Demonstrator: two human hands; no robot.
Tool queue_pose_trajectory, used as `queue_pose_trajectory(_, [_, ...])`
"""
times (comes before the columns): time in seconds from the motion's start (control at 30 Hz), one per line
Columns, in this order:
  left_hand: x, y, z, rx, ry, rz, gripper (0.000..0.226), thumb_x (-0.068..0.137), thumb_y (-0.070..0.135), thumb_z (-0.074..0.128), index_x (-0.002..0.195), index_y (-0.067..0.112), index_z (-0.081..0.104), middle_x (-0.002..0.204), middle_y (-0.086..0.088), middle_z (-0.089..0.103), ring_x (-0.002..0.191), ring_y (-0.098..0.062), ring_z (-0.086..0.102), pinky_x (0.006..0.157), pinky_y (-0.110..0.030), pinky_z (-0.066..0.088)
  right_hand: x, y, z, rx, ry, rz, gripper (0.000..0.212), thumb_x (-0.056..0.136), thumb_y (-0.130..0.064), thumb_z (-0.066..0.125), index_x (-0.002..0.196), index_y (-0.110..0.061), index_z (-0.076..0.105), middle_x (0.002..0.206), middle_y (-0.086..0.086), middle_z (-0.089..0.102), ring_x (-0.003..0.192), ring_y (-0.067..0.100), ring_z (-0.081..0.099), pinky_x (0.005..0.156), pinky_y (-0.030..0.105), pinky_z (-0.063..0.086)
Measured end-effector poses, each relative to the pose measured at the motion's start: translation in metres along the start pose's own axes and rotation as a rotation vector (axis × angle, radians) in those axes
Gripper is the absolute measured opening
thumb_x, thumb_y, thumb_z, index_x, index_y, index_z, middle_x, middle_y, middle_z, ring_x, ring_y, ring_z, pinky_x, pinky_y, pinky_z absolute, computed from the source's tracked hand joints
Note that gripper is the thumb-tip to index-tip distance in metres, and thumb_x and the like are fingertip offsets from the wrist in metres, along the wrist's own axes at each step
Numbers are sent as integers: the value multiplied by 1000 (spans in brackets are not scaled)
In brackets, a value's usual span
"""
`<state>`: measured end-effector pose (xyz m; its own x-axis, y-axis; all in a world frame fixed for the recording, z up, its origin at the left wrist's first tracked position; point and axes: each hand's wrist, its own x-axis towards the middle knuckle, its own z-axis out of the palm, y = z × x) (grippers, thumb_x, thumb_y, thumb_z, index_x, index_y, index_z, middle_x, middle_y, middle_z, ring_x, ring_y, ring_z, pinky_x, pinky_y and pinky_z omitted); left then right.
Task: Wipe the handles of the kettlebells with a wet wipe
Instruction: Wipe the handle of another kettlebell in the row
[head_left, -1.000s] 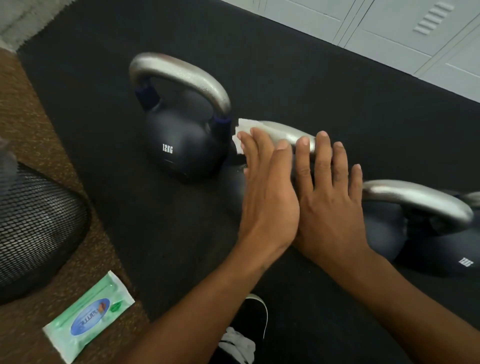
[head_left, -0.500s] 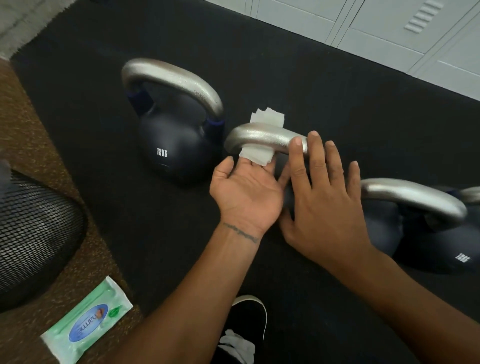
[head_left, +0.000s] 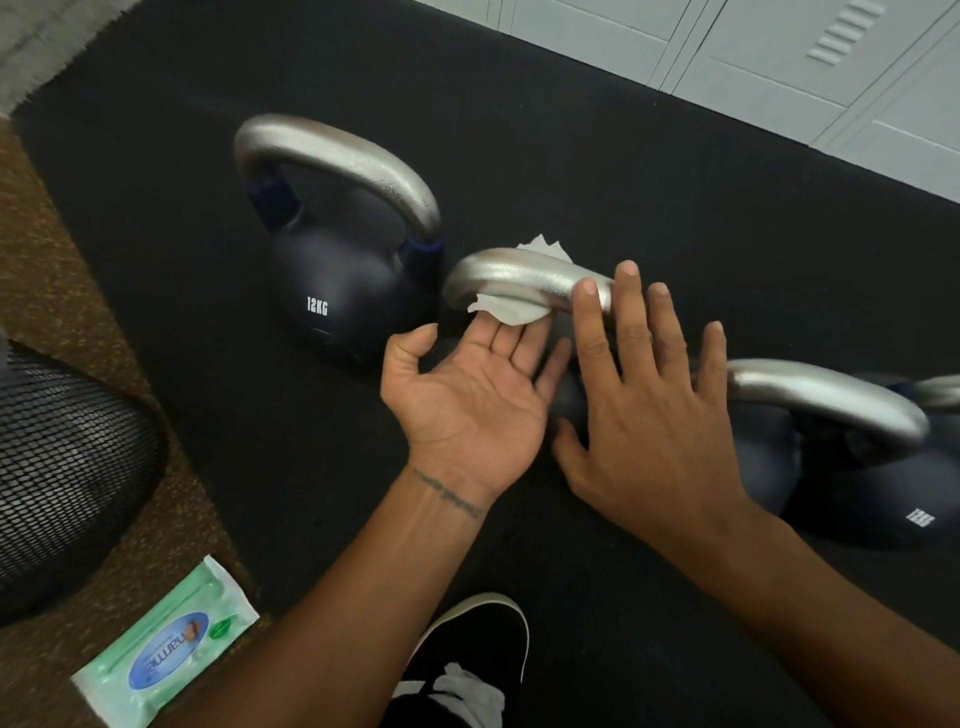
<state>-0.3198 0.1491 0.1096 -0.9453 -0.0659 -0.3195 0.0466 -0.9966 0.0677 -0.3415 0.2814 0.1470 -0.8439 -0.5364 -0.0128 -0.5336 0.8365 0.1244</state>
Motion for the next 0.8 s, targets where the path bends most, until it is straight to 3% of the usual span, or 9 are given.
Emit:
queue_pose_trajectory(0.17, [14, -6, 12, 71, 38, -6, 82, 82, 51, 42, 152, 8, 45, 153, -19, 49, 144, -35, 45, 124, -50, 26, -14, -2, -3, 148, 15, 52, 97, 82, -49, 52, 161, -15, 6, 168, 13, 9, 154, 32, 14, 117, 64, 20])
queue_pose_trajectory(0.43, [8, -10, 10, 29, 13, 25, 82, 76, 47, 43, 150, 11, 48, 150, -14, 54, 141, -32, 48, 122, -51, 28, -30, 9, -4, 272, 5, 33, 94, 83, -39, 53, 159, -9, 8, 167, 12, 13, 154, 26, 10, 121, 55, 19])
queue_pose_trajectory(0.63, [12, -11, 14, 180, 14, 38, 81, 81, 41, 41, 154, 5, 40, 156, -17, 45, 147, -33, 38, 126, -47, 20, -18, 10, -14, 379, 21, 54, 91, 81, -27, 49, 160, -11, 7, 168, 9, 10, 155, 19, 5, 123, 42, 4])
queue_pose_trajectory(0.8, [5, -18, 5, 215, -32, 18, 78, 77, 42, 39, 147, 6, 50, 152, -13, 52, 143, -28, 47, 125, -44, 24, -5, 33, -27, 528, 84, 156, 85, 86, -11, 56, 160, -10, 12, 167, 7, 15, 154, 14, 11, 125, 37, 14])
